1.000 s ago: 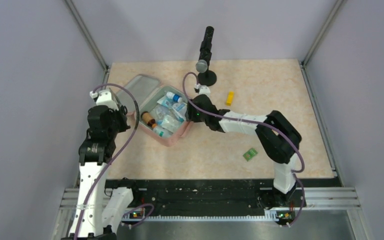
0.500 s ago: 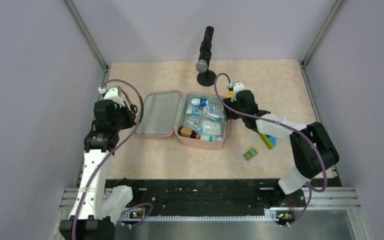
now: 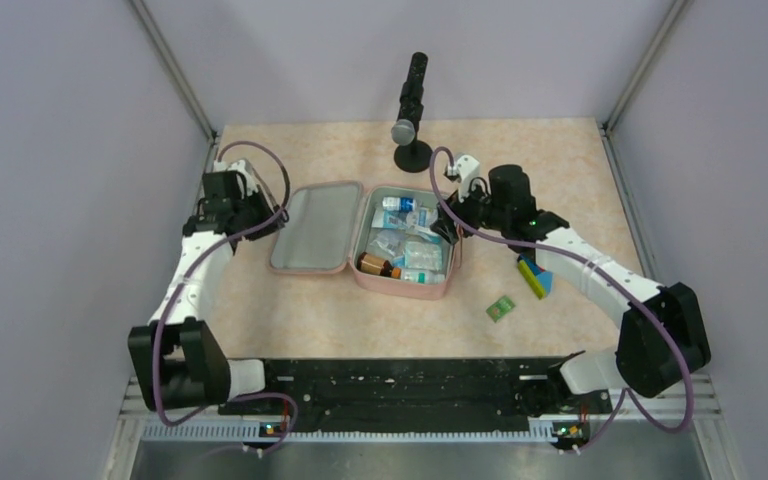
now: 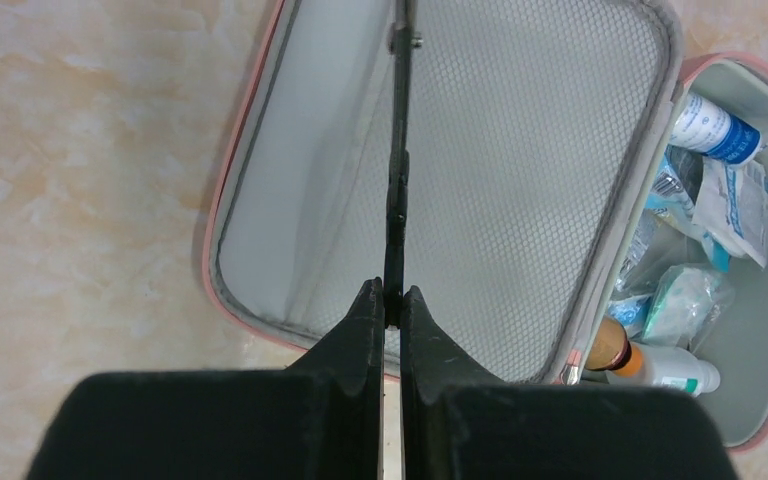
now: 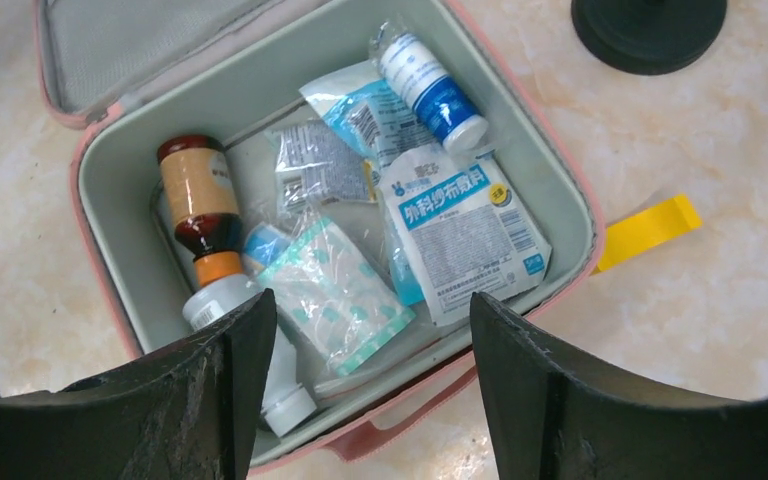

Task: Organize the medicine kit

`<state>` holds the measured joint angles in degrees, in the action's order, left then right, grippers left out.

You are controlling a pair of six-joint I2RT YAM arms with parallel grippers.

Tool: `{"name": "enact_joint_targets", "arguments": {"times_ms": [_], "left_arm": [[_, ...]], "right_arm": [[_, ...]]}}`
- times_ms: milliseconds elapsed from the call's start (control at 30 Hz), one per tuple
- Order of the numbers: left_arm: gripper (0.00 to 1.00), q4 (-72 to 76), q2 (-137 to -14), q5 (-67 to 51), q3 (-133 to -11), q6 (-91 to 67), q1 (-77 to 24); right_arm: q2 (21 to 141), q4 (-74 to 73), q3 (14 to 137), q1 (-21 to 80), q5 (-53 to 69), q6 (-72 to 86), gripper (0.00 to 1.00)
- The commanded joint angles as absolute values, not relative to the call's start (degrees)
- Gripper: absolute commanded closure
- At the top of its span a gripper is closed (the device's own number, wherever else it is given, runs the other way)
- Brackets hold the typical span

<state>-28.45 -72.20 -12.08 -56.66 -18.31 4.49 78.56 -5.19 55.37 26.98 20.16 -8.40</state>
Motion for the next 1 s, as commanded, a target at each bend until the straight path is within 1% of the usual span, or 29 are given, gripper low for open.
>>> {"name": "enact_joint_targets", "arguments": {"times_ms": [0, 133, 200, 267, 400, 600, 800, 967], "left_arm": [[1.00, -26.80, -77.57, -23.56, -61.58, -14.66, 10.40], [1.00, -30.57, -85.36, -37.42, -66.26, -6.75, 16.56], [1.00, -38.02, -91.20, -44.06, -71.48, 2.37, 18.70], [1.00, -46.75, -97.69, -47.13, -78.23, 10.57, 19.78], [1.00, -59.20, -107.65, -48.58, -85.31, 24.13, 21.42], [1.00, -66.76, -116.63, -49.81, -89.30, 33.47, 22.56], [1.00, -73.17, -123.16, -57.51, -91.83, 37.20, 22.51], [1.00, -88.31, -129.11, -64.34, -94.58, 48.31, 22.29]], "right_arm": [[77.22, -9.41, 57.73, 27.18, 24.76, -11.18, 0.30], [75.35, -10.60, 57.05, 27.24, 26.09, -13.04, 0.30], [74.80, -11.68, 56.73, 27.16, 26.59, -14.11, 0.30], [74.50, -12.56, 56.49, 27.21, 26.93, -14.77, 0.30], [74.27, -13.45, 56.32, 27.19, 27.53, -14.85, 0.30], [73.97, -14.88, 56.05, 27.18, 27.52, -15.70, 0.30], [73.78, -15.98, 55.81, 27.19, 27.42, -15.88, 0.30], [74.36, -16.36, 56.15, 27.24, 27.71, -16.19, 0.30]]}}
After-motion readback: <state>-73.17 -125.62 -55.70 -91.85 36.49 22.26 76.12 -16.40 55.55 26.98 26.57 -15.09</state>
